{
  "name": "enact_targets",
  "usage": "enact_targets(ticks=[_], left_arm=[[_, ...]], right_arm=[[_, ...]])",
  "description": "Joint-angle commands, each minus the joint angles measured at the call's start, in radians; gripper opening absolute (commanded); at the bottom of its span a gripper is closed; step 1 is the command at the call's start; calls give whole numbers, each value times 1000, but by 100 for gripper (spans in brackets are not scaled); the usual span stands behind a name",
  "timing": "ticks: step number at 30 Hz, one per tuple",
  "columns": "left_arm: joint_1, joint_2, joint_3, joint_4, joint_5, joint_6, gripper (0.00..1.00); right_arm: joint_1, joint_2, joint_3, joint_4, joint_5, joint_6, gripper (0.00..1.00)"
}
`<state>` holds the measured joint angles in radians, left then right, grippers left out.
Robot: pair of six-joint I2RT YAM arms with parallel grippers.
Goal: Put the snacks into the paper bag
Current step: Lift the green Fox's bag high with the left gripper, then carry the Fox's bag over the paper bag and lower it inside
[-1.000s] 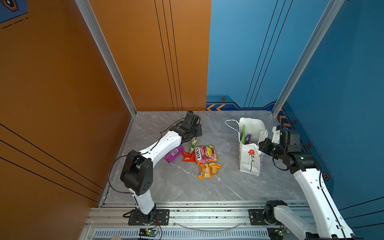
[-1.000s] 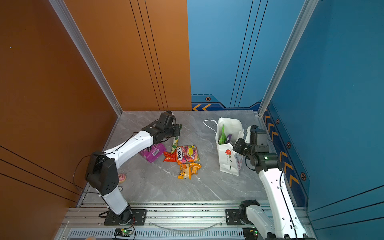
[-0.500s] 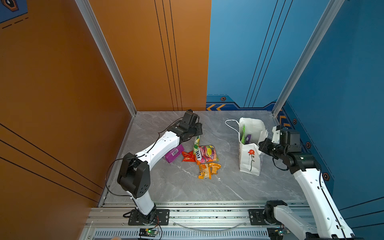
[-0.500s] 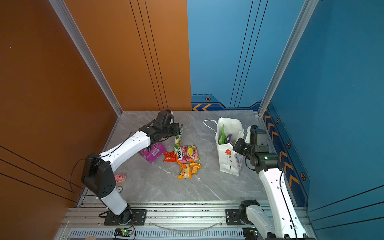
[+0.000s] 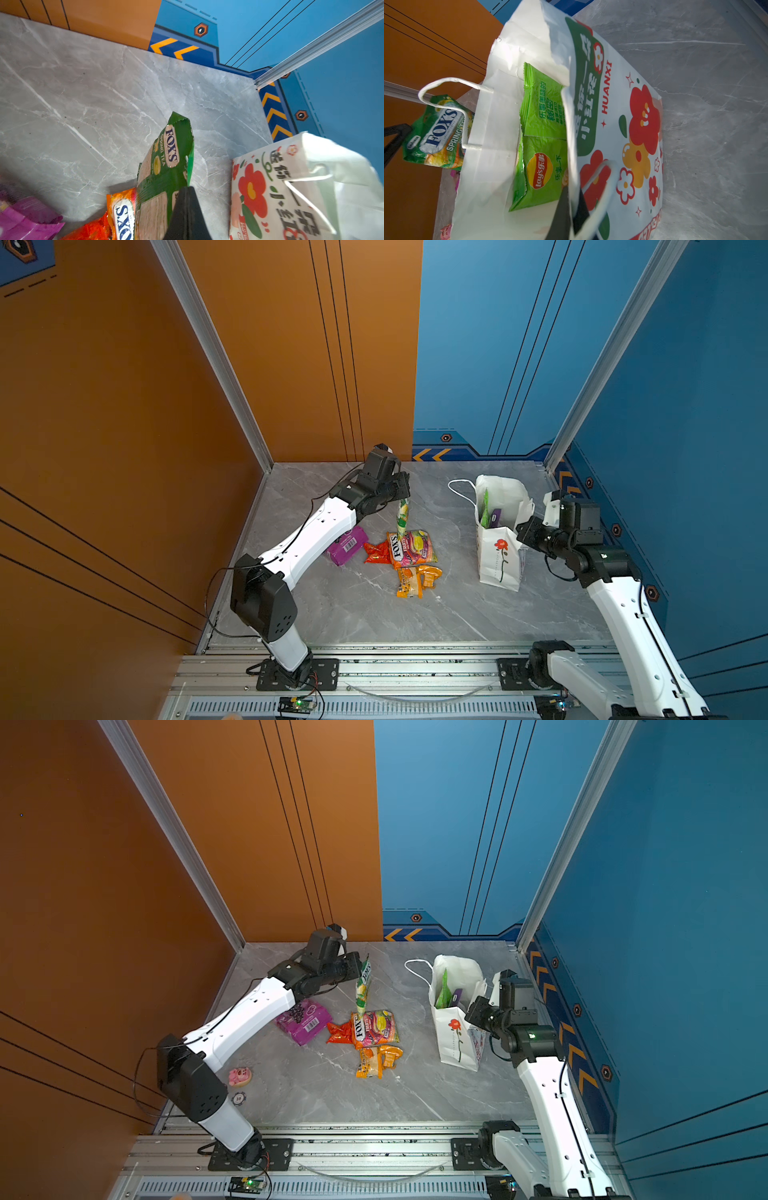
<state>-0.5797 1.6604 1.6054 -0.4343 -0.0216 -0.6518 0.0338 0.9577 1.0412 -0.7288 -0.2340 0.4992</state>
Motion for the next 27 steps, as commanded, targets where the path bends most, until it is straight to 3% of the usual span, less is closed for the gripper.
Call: enact_targets(ticks=[1, 9, 18, 22, 27], left_arm=[[-31, -45, 119, -12, -32, 26, 0], [-93, 31, 416, -45, -41, 110, 0], [-228, 281, 971, -184, -33, 227, 0], [-266, 349, 1061, -175, -4, 184, 0], [-309, 389, 1066, -138, 38, 129, 0]], right_arm=[[5, 2, 32, -1, -23, 16, 5], [21, 9, 36, 4, -33, 24, 5], [62, 18, 33, 18, -39, 41, 5], [86, 19, 37, 37, -50, 57, 5], [104, 30, 55, 46, -53, 63, 5]])
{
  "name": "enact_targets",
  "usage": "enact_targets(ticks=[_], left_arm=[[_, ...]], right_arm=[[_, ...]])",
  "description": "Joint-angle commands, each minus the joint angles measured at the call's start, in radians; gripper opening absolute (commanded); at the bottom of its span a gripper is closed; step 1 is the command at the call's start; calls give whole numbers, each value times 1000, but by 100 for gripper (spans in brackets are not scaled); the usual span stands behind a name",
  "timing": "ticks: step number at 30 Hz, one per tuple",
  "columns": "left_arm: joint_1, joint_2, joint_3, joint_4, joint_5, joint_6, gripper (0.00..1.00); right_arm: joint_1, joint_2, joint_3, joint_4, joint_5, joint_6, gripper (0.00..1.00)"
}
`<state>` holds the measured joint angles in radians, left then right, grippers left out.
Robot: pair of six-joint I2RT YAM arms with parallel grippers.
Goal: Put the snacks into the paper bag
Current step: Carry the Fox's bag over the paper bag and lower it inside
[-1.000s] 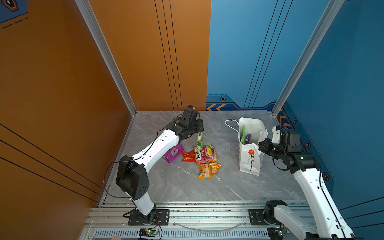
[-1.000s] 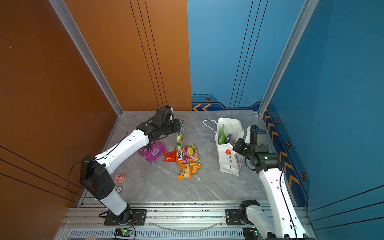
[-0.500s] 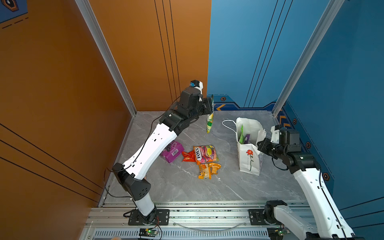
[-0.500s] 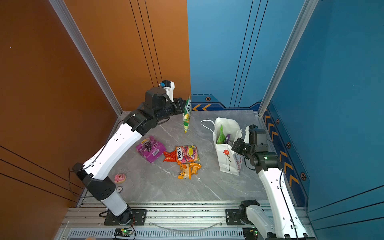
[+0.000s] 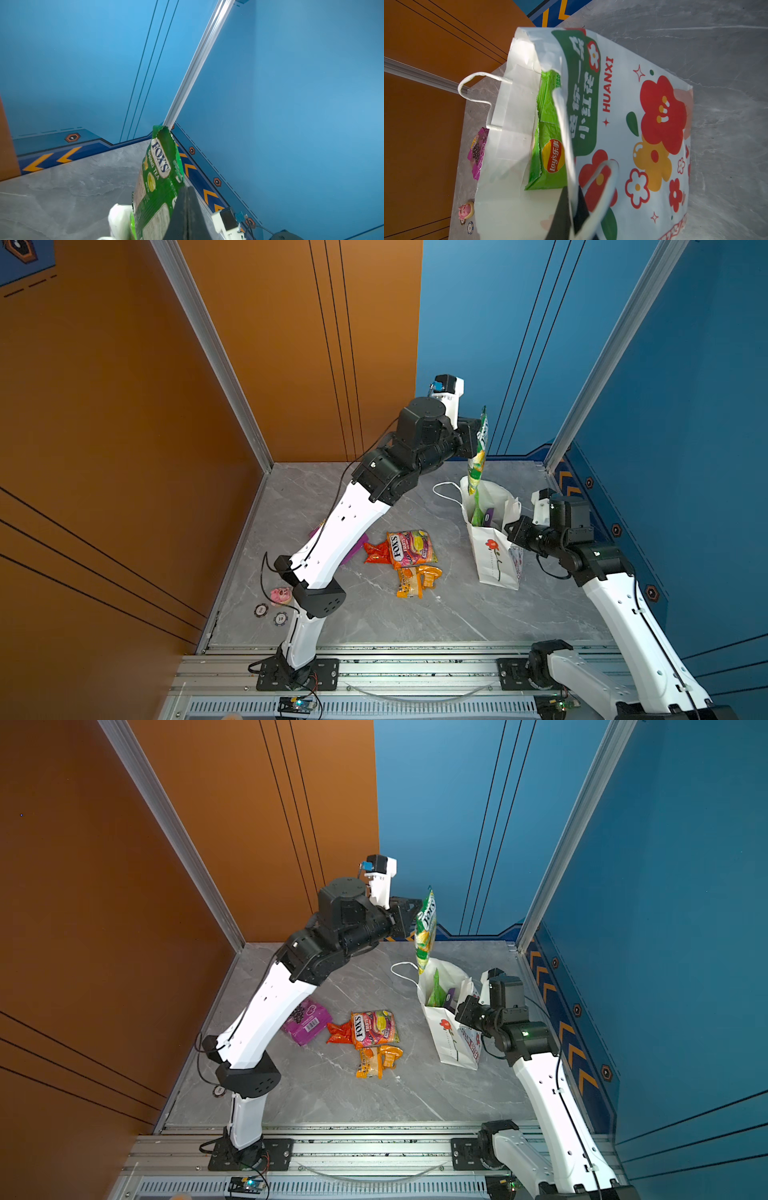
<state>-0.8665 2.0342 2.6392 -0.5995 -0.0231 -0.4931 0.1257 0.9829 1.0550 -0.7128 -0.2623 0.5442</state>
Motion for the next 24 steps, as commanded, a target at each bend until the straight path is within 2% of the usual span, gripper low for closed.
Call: enact_targets(ticks=[1, 11, 16, 24], left_arm=[[-29, 20, 32, 27, 43, -35, 0], [-80, 14, -97, 29, 73, -102, 0], [-118, -14, -176, 33, 27, -81, 0], [-145, -22, -258, 52, 28, -119, 0]], right_arm=[[14, 6, 42, 32, -27, 20, 5], [18, 7, 45, 61, -35, 43, 5], [18, 3, 40, 65, -26, 49, 5], [15, -6, 34, 73, -16, 66, 5]])
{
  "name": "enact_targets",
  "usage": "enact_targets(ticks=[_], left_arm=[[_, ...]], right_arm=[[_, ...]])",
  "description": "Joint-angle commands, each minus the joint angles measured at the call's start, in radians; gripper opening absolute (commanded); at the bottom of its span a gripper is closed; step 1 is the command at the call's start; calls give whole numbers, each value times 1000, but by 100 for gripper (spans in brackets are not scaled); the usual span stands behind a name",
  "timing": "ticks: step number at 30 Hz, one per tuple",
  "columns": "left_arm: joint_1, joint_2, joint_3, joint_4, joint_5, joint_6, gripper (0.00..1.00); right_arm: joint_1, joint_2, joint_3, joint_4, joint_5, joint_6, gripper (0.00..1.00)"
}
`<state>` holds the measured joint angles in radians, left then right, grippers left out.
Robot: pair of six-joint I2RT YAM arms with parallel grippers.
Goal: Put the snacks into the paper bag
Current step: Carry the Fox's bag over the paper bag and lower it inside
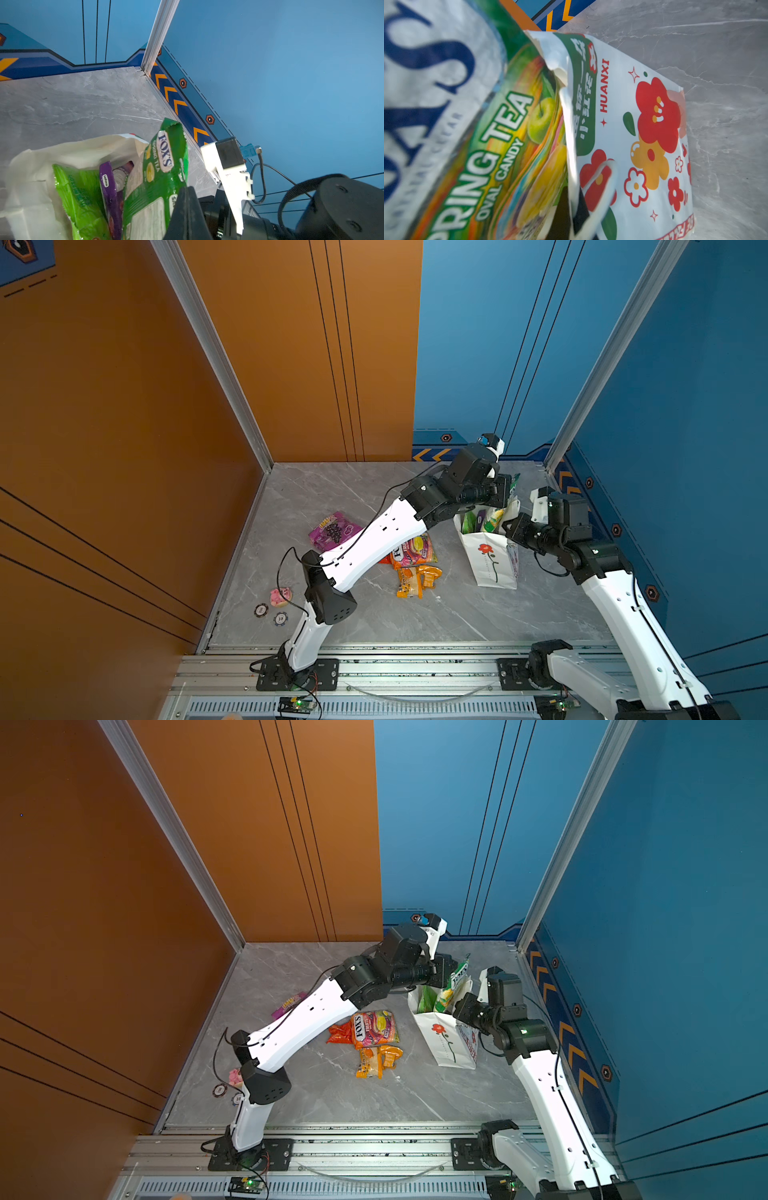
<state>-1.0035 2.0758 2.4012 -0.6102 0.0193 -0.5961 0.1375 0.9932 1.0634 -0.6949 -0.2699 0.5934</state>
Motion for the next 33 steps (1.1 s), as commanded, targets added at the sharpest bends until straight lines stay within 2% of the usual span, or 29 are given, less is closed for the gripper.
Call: enact_targets(ticks=[1, 10, 18, 26, 33], left_arm=[[-10, -67, -33, 68, -18, -21, 0], [-11, -112, -169, 101, -74, -43, 0], [5, -109, -228, 104, -97, -90, 0], [12, -72, -222, 89, -110, -127, 0], [13, 6, -148, 31, -89, -156, 0]], right_arm=[[2, -17, 26, 53, -8, 17, 4], [-20, -32, 17, 47, -2, 18, 5], [-29, -39, 7, 51, -3, 23, 5], [-39, -49, -5, 49, -3, 25, 5], [-46, -54, -16, 49, -6, 25, 5]])
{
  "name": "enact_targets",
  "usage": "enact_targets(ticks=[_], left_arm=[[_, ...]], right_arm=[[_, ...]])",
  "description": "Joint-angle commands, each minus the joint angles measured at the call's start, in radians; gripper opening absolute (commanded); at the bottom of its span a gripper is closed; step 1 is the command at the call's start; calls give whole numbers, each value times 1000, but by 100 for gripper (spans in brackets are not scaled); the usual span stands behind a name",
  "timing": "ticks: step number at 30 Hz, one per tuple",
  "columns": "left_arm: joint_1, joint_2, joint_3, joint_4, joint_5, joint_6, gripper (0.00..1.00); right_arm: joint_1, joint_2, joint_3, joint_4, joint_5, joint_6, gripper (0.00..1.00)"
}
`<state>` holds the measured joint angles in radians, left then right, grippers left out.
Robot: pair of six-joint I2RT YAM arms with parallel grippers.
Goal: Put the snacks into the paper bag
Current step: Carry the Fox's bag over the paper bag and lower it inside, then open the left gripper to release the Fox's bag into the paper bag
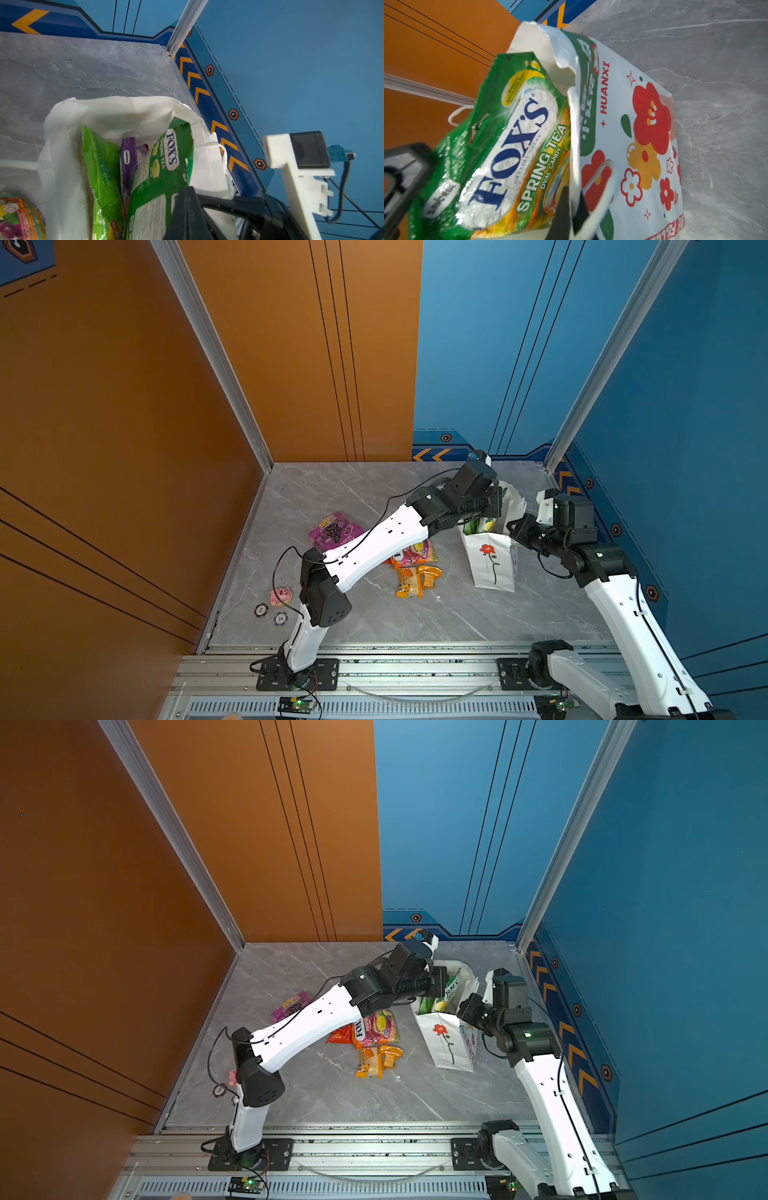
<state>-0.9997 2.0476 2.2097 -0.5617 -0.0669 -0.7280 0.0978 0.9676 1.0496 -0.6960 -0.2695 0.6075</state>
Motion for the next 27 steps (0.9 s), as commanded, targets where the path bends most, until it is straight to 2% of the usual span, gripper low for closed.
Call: enact_targets(ticks=[1, 8, 13, 15, 17, 27], left_arm=[[9, 45, 50, -18, 4, -31, 0], [9, 106, 108, -53, 40, -56, 0], [16, 88, 98, -83, 2, -40, 2], [17, 71, 86, -91, -22, -27, 16], [15, 51, 74, -93, -47, -3, 26], [21, -70, 48, -145, -149, 183, 50]], right_arm=[[-8, -29, -4, 50, -7, 9, 5], [-12, -31, -14, 52, -10, 9, 5], [-18, -33, -15, 52, -11, 7, 5], [-20, -32, -17, 53, -15, 8, 5], [-20, -32, -18, 56, -16, 9, 5], [-20, -27, -16, 63, -24, 17, 5]])
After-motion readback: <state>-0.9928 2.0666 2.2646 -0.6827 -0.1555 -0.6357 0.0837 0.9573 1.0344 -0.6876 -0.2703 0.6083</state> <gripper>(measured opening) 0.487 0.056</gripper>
